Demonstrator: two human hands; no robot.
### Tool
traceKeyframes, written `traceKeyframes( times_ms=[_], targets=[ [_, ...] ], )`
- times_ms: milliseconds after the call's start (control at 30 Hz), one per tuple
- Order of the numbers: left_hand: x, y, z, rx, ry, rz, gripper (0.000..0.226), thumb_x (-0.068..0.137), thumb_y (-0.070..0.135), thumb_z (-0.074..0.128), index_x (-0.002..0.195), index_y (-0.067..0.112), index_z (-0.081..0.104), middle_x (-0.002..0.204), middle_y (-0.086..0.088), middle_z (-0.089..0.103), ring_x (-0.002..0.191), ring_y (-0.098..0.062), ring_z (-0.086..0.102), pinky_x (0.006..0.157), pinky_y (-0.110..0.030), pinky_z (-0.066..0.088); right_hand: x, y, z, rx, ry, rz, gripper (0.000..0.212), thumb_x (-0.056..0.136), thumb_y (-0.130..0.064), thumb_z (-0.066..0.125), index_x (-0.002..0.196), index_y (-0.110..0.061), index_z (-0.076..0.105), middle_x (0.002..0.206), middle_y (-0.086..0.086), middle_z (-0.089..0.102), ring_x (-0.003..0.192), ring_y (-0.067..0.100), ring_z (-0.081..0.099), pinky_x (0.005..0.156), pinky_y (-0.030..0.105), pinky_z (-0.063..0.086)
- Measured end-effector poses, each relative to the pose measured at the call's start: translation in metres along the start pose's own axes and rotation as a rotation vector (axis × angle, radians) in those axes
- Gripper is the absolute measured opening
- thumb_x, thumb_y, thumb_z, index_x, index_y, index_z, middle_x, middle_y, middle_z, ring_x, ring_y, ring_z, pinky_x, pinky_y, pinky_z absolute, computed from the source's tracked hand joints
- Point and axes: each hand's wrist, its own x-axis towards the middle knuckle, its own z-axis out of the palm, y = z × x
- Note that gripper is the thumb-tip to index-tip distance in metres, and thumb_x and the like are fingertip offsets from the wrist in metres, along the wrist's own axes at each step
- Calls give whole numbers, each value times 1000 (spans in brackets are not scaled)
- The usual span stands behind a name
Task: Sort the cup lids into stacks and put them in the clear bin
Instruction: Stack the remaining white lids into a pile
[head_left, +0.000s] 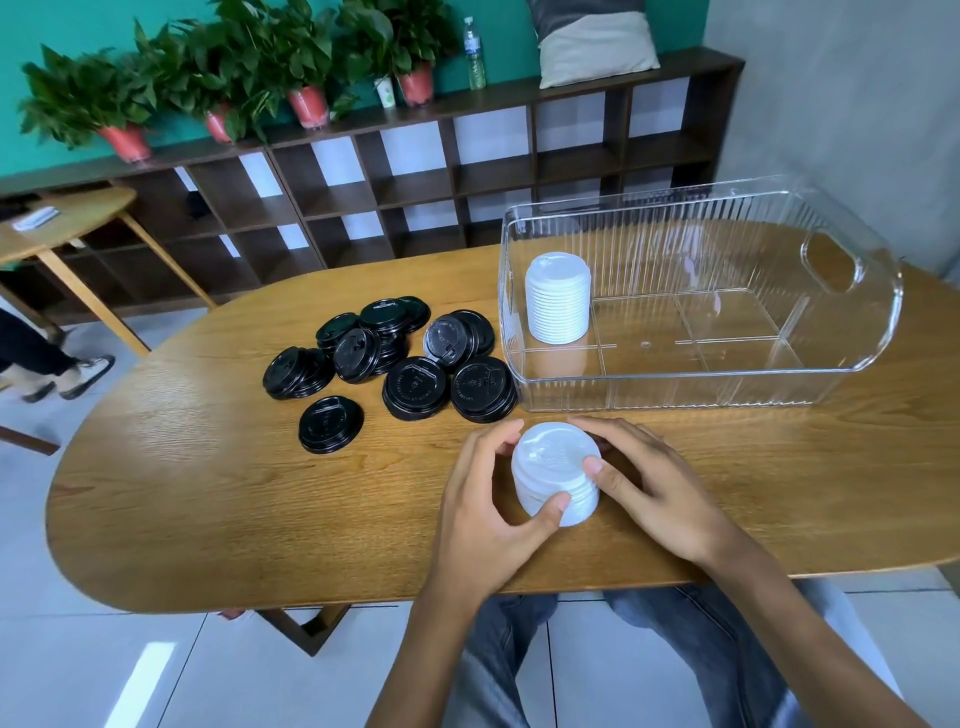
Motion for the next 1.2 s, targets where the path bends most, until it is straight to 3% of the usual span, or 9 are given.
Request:
traceKeyframes(
  times_ms=[100, 467, 733, 967, 1200],
  targets=[
    [0, -1, 0, -10, 15, -11, 59, 78, 40, 80, 131, 29, 57, 123, 15, 59, 116, -15, 61, 99, -23, 47, 0, -1, 0, 2, 5, 1, 50, 95, -65, 39, 139, -46, 48, 127, -28, 58, 122, 5, 53, 106, 46, 40],
    [2, -4, -2, -4, 8, -24, 70, 72, 49, 85, 133, 49, 50, 122, 22, 61, 117, -6, 61, 97, -7, 38, 1, 0, 0, 11, -4, 4, 49, 94, -60, 47, 140, -43, 51, 122, -23, 60, 121, 8, 53, 107, 47, 39],
    [3, -4, -2, -4, 0, -36, 73, 72, 49, 84, 133, 57, 45, 125, 25, 59, 120, -4, 60, 97, -6, 37, 1, -1, 1, 57, 11, 15, 41, 93, -51, 52, 133, -42, 56, 124, -29, 60, 124, 2, 51, 111, 47, 34],
    [3, -4, -3, 2, -13, -27, 72, 73, 49, 83, 133, 56, 45, 125, 24, 59, 120, -6, 60, 97, -6, 37, 2, -1, -1, 61, -4, 24, 28, 98, -38, 60, 126, -38, 59, 128, -31, 58, 123, 0, 52, 112, 49, 34],
    [4, -5, -2, -14, -42, -37, 70, 73, 49, 83, 136, 42, 53, 121, 22, 58, 120, -6, 61, 97, -8, 39, 3, -3, -2, 28, -23, 27, 27, 98, -35, 59, 125, -36, 58, 130, -30, 58, 122, 0, 52, 111, 48, 33]
  ],
)
